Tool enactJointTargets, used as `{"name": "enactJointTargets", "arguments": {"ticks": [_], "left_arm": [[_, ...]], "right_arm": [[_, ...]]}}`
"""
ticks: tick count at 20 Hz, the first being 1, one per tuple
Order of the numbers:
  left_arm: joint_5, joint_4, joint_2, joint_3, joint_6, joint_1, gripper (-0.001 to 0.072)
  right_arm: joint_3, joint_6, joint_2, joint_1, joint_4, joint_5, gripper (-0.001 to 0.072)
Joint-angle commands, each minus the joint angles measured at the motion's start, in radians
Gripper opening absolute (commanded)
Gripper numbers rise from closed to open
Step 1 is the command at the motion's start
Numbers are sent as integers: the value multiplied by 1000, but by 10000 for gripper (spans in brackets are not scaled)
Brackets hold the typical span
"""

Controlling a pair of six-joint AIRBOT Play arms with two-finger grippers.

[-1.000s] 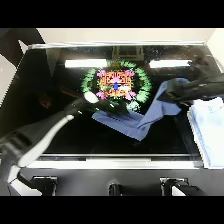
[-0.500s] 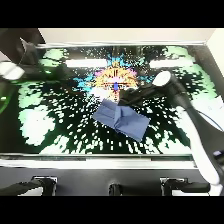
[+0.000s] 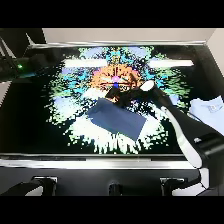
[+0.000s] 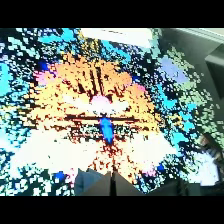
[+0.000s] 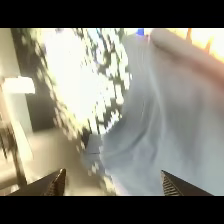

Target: Fold the shirts.

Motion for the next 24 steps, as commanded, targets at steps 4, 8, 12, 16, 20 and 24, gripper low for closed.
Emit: {"name": "enactJointTargets", "arguments": {"ticks": [4,8,12,16,20,24], "left_arm": [[-22,46,7,-2,26,2,25],[-41,46,5,-2,26,2,25],[-48,45,6,-2,25,2,26],[-55,45,5,-2,22,2,25],[-54,45,5,-2,23,2,26],[-54,46,5,-2,27,2,26]], "right_arm": [[-25,91,141,-266,-509,422,673],[-371,77,207,-288,-482,401,673],[-563,26,203,-211,-261,113,673],[-566,-29,201,-185,-68,-6,228],[-459,-212,273,-240,45,77,40],[-229,-73,388,-494,-137,186,40]]}}
